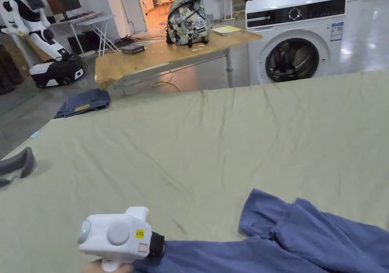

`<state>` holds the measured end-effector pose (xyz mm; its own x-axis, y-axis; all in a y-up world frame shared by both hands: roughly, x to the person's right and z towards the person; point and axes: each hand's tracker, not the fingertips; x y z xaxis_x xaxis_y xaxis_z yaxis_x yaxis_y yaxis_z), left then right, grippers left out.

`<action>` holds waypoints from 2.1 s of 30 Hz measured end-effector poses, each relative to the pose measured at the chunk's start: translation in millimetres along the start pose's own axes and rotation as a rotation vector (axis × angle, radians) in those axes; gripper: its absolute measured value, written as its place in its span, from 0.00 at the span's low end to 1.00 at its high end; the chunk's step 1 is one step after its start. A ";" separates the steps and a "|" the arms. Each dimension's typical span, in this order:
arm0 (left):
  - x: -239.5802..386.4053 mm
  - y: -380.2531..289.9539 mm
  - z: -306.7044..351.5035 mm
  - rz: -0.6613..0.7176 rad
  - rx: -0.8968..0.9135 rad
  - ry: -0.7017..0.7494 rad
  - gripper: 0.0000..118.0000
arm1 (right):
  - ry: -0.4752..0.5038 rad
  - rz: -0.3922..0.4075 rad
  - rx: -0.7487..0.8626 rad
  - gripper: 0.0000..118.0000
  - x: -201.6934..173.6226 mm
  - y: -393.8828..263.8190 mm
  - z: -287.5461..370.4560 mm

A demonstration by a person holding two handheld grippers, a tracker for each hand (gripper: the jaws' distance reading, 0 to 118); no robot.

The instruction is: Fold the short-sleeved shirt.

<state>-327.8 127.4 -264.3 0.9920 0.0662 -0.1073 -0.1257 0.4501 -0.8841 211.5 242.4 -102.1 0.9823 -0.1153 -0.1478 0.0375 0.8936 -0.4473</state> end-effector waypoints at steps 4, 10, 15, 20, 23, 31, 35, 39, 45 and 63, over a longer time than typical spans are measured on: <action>10.6 4.3 -8.4 -0.042 -0.021 -0.001 0.00 | -0.042 -0.061 -0.042 0.00 7.9 -8.7 -3.1; 42.1 -8.1 -4.4 -0.177 -0.041 0.089 0.00 | -0.073 -0.255 -0.252 0.58 26.0 -45.5 -41.3; 35.1 -10.6 -0.1 -0.146 -0.040 0.058 0.00 | -0.063 -0.389 -0.379 0.48 43.7 -89.3 -84.1; 20.5 -17.9 7.7 -0.025 0.012 -0.021 0.00 | -0.021 -0.420 -0.399 0.04 42.1 -105.5 -90.6; 11.7 -24.3 29.4 -0.074 0.122 -0.040 0.00 | -0.022 -0.379 -0.320 0.04 41.1 -83.5 -78.8; 9.0 3.5 221.9 -0.078 0.648 -0.082 0.00 | 0.097 -0.199 -0.038 0.04 11.3 42.0 -45.2; -6.7 31.1 272.5 -0.029 0.803 -0.102 0.00 | 0.111 -0.091 0.094 0.04 -1.1 114.3 -45.6; -22.8 63.4 308.4 0.000 0.895 -0.126 0.00 | 0.131 -0.039 0.195 0.04 -10.4 175.7 -42.8; -26.9 117.8 339.3 0.016 0.998 -0.082 0.00 | 0.107 0.044 0.319 0.04 -27.6 269.2 -51.5; -3.8 254.0 357.2 -0.008 1.065 0.067 0.00 | -0.016 0.148 0.381 0.04 -73.4 437.4 -144.9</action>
<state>-367.1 559.5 -326.0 0.9873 0.0254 -0.1569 -0.0313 0.9989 -0.0353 129.2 578.9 -414.7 0.9848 0.0308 -0.1709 -0.0421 0.9971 -0.0632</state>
